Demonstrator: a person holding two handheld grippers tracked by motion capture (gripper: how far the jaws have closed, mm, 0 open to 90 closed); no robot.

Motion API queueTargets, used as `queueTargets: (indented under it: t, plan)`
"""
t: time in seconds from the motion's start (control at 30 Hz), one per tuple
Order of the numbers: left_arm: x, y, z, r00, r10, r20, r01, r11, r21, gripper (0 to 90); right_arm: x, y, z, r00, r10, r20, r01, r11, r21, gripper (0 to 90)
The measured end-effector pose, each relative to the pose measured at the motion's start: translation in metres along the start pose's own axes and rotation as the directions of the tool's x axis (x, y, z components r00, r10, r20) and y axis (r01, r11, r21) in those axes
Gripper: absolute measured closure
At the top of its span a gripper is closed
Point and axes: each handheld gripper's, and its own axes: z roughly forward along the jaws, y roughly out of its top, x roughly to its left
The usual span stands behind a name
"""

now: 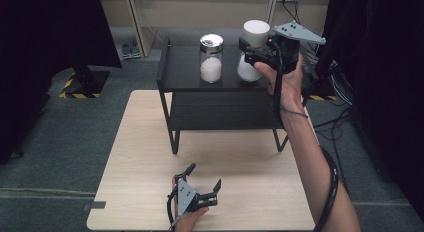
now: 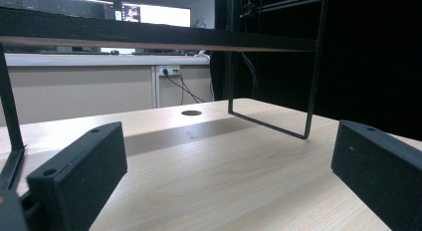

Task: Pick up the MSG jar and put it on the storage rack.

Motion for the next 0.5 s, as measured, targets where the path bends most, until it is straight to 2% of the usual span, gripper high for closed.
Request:
queueTargets:
  t: [0.23, 0.5]
  plan:
    - [0.000, 0.000, 0.000, 1.0000, -0.003, 0.003, 0.003, 1.0000, 0.000, 0.4, 0.000, -0.004, 0.010, 0.9993, 0.000, 0.037, -0.001, 1.000, 0.013, 34.4]
    - [0.000, -0.001, -0.001, 1.0000, -0.004, 0.003, 0.005, 1.0000, -0.004, 0.4, -0.002, -0.011, 0.016, 0.9983, 0.016, 0.056, -0.015, 1.000, -0.009, 34.3]
